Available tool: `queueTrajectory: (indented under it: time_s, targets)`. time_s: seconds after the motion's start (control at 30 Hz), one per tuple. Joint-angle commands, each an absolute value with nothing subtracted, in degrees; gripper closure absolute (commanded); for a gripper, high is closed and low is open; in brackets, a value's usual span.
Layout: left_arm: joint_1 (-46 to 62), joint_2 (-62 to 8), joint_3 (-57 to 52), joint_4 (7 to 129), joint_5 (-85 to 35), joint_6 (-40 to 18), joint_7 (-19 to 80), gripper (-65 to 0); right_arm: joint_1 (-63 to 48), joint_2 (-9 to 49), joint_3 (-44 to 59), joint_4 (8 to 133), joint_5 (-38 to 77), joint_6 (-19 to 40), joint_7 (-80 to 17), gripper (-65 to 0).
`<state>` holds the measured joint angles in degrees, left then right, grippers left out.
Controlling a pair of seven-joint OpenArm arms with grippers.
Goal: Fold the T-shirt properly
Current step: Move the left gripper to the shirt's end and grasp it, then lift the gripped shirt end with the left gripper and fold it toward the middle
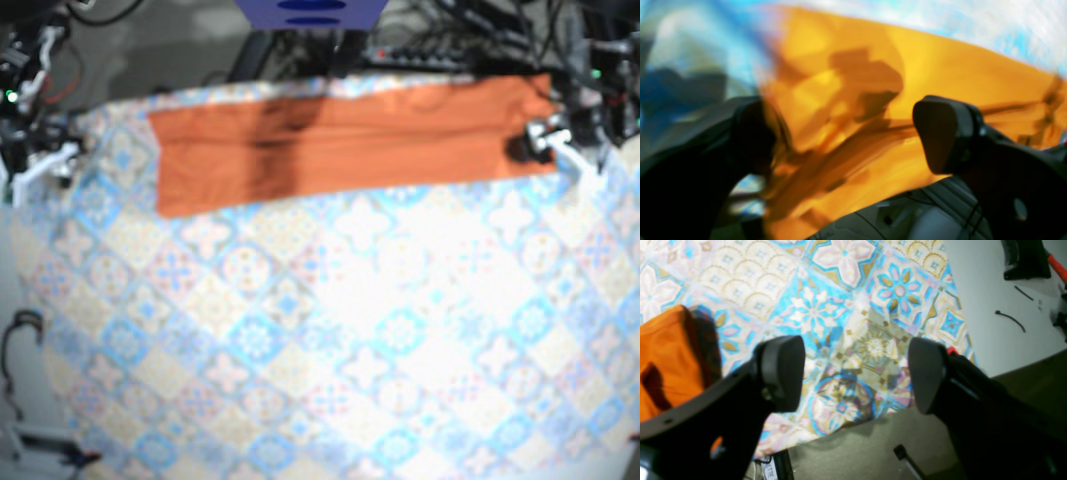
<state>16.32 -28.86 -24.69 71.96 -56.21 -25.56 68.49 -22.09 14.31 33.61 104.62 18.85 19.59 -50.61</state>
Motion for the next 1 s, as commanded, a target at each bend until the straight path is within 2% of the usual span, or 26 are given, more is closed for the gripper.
queueTrajectory:
  time_s: [0.0, 0.6, 0.63, 0.97]
  targets:
    - [17.0, -30.2, -24.9, 72.4, -57.2, -25.2, 69.8, -65.0, -21.9, 15.4, 34.0, 105.5, 19.0, 19.4, -49.5, -46.6]
    - [20.4, -30.3, -25.2, 72.5, -57.3, -25.2, 69.3, -65.0, -21.9, 15.4, 34.0, 105.5, 19.0, 19.4, -49.5, -46.6]
    - [20.4, -30.3, -25.2, 72.5, -57.3, -25.2, 69.3, -62.6, -21.9, 15.4, 34.0, 105.5, 19.0, 19.4, -49.5, -46.6]
    - [20.4, -30.3, -25.2, 72.5, -57.3, -25.2, 69.3, -19.8, -22.0, 15.4, 34.0, 105.5, 19.0, 19.4, -49.5, -46.6]
